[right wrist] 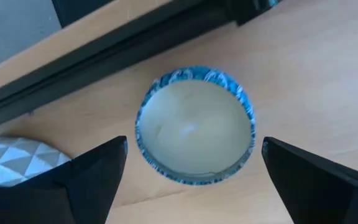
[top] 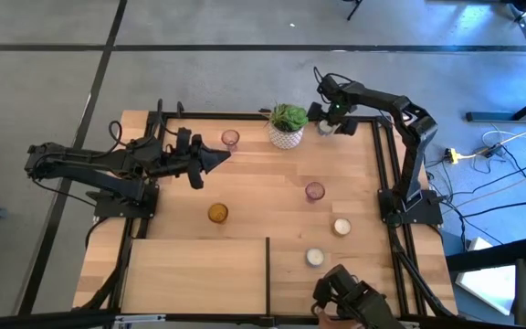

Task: Pick & Place candle stick holders
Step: Put the top blue scented candle on the shelf

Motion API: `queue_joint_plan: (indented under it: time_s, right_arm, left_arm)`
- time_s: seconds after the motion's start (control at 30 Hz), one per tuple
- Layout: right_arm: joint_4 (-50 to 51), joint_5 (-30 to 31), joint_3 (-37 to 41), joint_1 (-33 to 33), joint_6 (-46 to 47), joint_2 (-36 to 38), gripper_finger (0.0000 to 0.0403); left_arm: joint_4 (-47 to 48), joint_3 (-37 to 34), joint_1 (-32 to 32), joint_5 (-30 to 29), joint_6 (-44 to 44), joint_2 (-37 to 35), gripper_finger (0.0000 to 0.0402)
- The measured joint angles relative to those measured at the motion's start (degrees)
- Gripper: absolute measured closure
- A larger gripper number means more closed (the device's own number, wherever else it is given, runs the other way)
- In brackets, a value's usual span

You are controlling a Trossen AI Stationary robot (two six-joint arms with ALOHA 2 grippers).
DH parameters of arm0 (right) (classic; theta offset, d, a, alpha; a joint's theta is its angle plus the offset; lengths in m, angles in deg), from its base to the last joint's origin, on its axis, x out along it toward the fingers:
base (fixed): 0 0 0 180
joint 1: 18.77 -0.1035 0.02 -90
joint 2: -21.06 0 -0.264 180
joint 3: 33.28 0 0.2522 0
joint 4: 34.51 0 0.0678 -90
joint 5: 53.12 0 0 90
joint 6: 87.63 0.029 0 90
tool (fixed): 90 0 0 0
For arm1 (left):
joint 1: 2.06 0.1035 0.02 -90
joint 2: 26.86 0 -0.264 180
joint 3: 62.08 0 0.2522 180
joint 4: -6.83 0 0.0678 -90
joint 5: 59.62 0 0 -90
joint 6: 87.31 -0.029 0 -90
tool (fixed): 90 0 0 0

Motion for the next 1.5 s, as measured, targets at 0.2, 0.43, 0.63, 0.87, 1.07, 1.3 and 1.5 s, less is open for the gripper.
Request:
queue_joint_plan:
  time_s: [0.2,0.43,0.63,0.87,1.07,1.3,1.5]
  right_arm:
    - [-0.44,2.17,0.00,0.00,0.05,0.00,0.0027]
    - [-0.51,2.30,0.00,0.00,0.05,0.00,0.0027]
    - [-0.37,1.23,0.00,-0.02,-0.34,-1.43,0.0027]
    - [-1.01,0.62,0.00,-0.02,-0.62,-1.92,0.0027]
    - [0.01,1.33,0.00,-0.25,-1.04,-1.90,0.0027]
    - [-0.03,1.33,0.00,-0.26,-0.97,-1.90,0.0027]
    - [-1.07,1.29,0.00,-0.28,-1.98,-1.90,0.0027]
  left_arm:
    - [1.03,0.00,-0.02,0.23,0.52,0.02,0.0398]
    - [1.43,0.00,-0.02,0.23,0.63,0.00,0.0398]
    - [1.41,0.00,0.00,0.21,0.61,0.00,0.0398]
    - [1.23,0.00,0.00,0.06,0.63,0.00,0.0398]
    - [1.23,0.00,0.00,-0.01,0.63,0.00,0.0398]
    - [1.23,0.00,0.00,-0.01,0.59,0.00,0.0398]
    - [1.23,0.00,0.00,-0.02,0.46,0.00,0.0398]
